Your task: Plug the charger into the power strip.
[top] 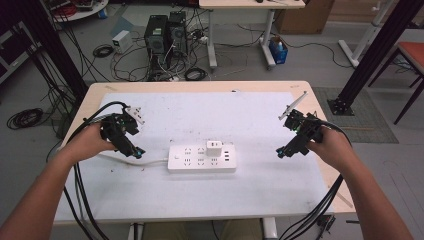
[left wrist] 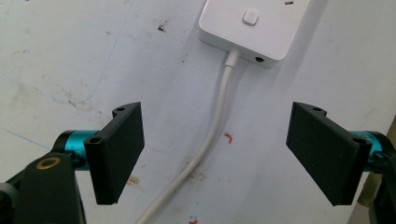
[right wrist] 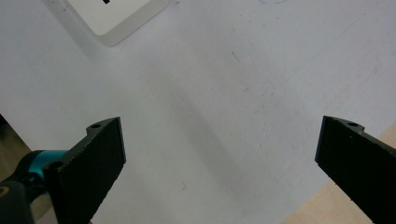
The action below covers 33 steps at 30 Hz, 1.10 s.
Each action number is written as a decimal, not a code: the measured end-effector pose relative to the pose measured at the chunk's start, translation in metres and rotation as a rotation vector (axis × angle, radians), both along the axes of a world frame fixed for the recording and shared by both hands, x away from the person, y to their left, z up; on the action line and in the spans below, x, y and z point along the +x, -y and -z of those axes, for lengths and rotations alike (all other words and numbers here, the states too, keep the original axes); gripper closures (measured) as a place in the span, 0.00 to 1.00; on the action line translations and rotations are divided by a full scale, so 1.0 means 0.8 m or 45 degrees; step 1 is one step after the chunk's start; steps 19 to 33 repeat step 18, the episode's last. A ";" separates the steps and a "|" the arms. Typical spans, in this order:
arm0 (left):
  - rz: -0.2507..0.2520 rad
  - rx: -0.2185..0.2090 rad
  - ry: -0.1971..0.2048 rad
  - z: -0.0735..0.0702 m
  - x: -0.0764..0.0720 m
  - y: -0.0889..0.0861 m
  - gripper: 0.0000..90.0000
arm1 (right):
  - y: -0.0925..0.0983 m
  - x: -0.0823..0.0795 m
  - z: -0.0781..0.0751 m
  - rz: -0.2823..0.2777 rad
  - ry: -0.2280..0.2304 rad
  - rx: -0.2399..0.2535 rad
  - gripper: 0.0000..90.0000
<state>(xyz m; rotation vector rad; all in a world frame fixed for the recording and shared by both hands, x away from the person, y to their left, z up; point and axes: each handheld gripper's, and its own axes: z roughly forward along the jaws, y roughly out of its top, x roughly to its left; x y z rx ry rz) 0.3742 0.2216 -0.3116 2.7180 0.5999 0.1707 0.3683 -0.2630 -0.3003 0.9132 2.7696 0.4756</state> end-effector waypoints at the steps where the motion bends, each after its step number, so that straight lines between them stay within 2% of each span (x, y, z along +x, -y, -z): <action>1: -0.002 -0.001 0.001 0.000 0.000 0.000 0.22 | 0.000 0.000 0.001 -0.001 -0.002 -0.002 0.01; 6: -0.014 -0.006 0.007 0.001 0.000 0.000 0.21 | -0.003 0.003 0.002 -0.013 0.004 0.002 0.01; 14: -0.012 0.017 0.008 0.003 -0.001 0.000 0.22 | -0.003 0.001 0.006 -0.002 -0.001 0.004 0.01; 33: -0.014 0.013 0.009 0.004 -0.001 -0.002 0.21 | 0.000 0.000 0.007 0.004 0.009 0.012 0.01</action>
